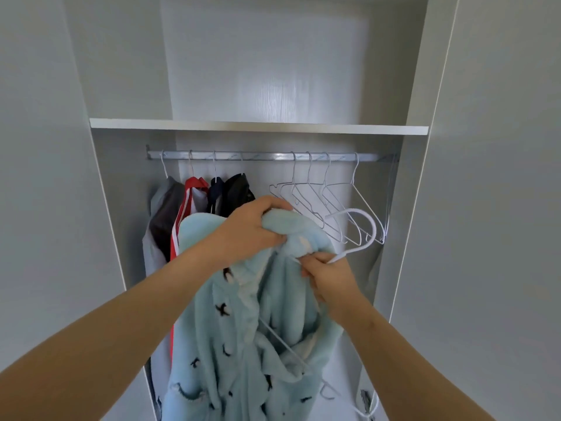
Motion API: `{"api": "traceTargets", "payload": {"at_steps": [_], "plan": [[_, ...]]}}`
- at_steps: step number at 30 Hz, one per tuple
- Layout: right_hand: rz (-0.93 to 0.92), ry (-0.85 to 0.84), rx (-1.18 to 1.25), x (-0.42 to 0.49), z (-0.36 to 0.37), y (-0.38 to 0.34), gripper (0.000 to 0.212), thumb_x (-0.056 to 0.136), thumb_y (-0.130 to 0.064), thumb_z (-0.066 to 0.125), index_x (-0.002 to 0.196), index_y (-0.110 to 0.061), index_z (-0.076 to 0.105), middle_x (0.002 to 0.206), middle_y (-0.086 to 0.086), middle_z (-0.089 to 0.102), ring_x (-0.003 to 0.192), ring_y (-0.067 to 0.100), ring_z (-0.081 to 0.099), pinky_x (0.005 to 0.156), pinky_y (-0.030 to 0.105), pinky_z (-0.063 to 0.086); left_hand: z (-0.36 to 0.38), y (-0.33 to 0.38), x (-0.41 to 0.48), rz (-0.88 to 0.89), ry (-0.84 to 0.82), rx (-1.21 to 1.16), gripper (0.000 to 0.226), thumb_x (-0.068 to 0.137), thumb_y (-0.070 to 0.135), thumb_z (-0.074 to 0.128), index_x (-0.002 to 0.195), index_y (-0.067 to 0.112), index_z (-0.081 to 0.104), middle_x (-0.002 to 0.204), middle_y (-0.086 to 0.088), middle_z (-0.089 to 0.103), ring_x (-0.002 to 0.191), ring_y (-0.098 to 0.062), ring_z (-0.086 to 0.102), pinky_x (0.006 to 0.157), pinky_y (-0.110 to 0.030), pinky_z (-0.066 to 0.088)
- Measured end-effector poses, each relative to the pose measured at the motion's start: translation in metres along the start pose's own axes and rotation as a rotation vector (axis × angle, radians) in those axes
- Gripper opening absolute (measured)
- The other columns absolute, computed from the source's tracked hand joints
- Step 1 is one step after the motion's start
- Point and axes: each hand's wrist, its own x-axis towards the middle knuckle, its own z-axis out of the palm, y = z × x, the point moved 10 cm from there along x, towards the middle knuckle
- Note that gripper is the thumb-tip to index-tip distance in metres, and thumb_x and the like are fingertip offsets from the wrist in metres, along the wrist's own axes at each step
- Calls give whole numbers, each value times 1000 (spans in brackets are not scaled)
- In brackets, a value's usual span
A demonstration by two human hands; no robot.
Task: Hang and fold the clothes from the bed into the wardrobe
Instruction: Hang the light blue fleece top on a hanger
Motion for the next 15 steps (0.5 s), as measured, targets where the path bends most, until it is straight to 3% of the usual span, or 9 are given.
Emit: {"api": "traceTargets", "payload": {"at_steps": [3, 6, 8, 10, 13, 15], "plan": [[-8, 43, 99, 1, -11, -10, 43, 83, -5, 61, 43, -12, 48, 33, -9, 34, 28, 2, 27, 31, 11, 22, 7, -4, -4, 68, -109, 221, 36, 77, 30, 70, 111, 25, 60, 95, 19, 54, 94, -5, 50, 85, -14, 41], [-54, 52, 97, 0, -19, -22, 43, 81, 2, 55, 41, -10, 48, 32, -6, 27, 28, 4, 23, 31, 12, 20, 8, 3, -3, 246, -133, 492, 67, 71, 67, 38, 121, 28, 60, 108, 8, 52, 105, -11, 44, 96, -28, 31], [-107, 44, 25, 1, -22, -36, 40, 80, 2, 52, 41, -9, 51, 33, -4, 28, 31, 7, 23, 34, 14, 20, 16, -6, 1, 205, -215, 581, 70, 70, 73, 35, 129, 38, 50, 127, 7, 47, 114, -11, 46, 93, -30, 35], [-143, 56, -45, 3, -25, -48, 32, 78, 1, 51, 47, -6, 54, 33, -5, 29, 34, 9, 24, 38, 16, 21, 28, -16, 3, 160, -261, 675, 65, 72, 73, 46, 131, 46, 38, 121, 13, 53, 105, -8, 53, 78, -25, 38], [-178, 153, -80, 4, -36, -60, 25, 81, -5, 54, 57, -5, 58, 38, -7, 42, 37, 5, 37, 44, 15, 30, 32, -13, 8, 176, -115, 680, 50, 78, 61, 57, 122, 38, 50, 105, 11, 63, 98, -13, 58, 76, -27, 43], [-289, 253, -171, -2, -43, -72, 10, 84, -10, 58, 75, -5, 61, 60, -6, 56, 61, 2, 52, 62, 15, 41, 23, -13, 11, 153, 0, 631, 46, 79, 57, 58, 119, 34, 55, 106, 11, 64, 100, -14, 58, 80, -29, 45]]}}
